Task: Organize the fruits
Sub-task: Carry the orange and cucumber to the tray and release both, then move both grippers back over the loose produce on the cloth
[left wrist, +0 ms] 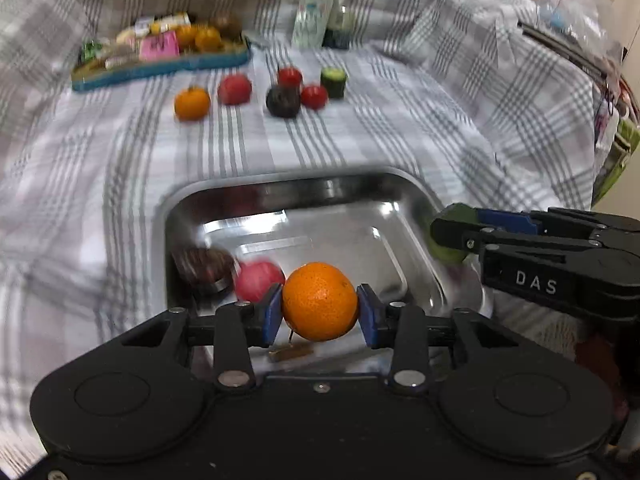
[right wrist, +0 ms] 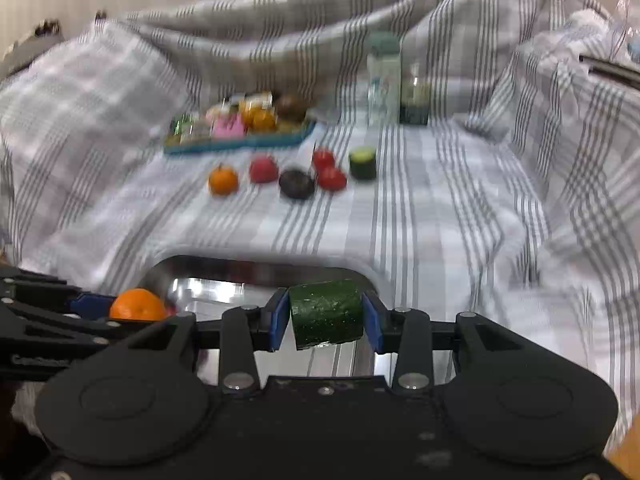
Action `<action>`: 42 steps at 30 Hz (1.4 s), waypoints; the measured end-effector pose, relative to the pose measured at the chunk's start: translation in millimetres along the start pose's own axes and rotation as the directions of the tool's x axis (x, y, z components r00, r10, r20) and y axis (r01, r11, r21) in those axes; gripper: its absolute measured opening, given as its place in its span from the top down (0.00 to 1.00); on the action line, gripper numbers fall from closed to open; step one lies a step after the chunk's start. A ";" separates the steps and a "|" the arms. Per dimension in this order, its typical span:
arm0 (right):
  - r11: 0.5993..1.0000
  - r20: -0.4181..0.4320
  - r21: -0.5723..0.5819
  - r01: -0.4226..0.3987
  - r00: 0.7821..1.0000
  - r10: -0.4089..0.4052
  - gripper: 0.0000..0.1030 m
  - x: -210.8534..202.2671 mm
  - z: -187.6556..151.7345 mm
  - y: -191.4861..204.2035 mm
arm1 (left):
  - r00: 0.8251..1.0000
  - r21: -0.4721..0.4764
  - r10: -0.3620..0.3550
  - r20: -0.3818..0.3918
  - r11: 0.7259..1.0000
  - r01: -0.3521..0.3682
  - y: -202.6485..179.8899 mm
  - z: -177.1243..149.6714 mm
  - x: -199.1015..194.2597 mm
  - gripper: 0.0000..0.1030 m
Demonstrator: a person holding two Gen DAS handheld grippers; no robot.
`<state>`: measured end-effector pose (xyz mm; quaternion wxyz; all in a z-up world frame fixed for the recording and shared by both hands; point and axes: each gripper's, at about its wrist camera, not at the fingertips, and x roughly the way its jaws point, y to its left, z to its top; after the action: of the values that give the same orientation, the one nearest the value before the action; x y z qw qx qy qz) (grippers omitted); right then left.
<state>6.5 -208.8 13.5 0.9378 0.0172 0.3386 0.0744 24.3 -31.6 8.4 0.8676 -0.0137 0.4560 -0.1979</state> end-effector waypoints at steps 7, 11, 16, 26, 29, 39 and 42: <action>0.999 -0.102 0.037 -0.033 0.994 0.037 0.60 0.8 -19.1 4.6 | 1.000 -0.007 0.017 -0.019 1.000 -0.017 -8.7 -8.9 10.8 0.54; 0.998 -0.119 0.041 -0.047 0.992 0.051 0.60 7.8 -19.1 5.2 | 1.000 0.012 0.028 -0.010 1.000 -0.028 -14.1 -7.8 11.7 0.54; 0.995 -0.139 0.071 -0.068 0.987 0.077 0.60 12.4 -18.2 0.1 | 0.999 0.038 0.032 0.036 0.999 -0.034 -15.9 -8.1 3.5 0.54; 0.996 -0.095 0.061 -0.065 0.993 0.071 0.60 6.7 -17.1 1.7 | 0.999 0.001 0.050 0.017 0.999 -0.050 -10.0 -5.3 5.0 0.54; 0.996 -0.091 0.066 -0.061 0.994 0.067 0.60 6.3 -16.5 0.2 | 0.998 0.006 0.061 0.023 0.998 -0.061 -9.3 -4.8 3.2 0.54; 0.996 -0.082 0.072 -0.054 0.995 0.060 0.60 8.3 -14.0 -1.3 | 0.995 -0.008 0.081 0.051 0.997 -0.081 -1.0 5.3 -0.8 0.54; 0.996 -0.078 0.070 -0.054 0.995 0.059 0.60 9.8 -11.9 -1.7 | 0.994 -0.014 0.092 0.059 0.996 -0.091 3.8 9.8 -0.7 0.54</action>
<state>6.7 -209.2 -2.1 0.9199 0.0556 0.3777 0.0900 33.0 -29.4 13.9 0.8890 -0.0034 0.4310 -0.1549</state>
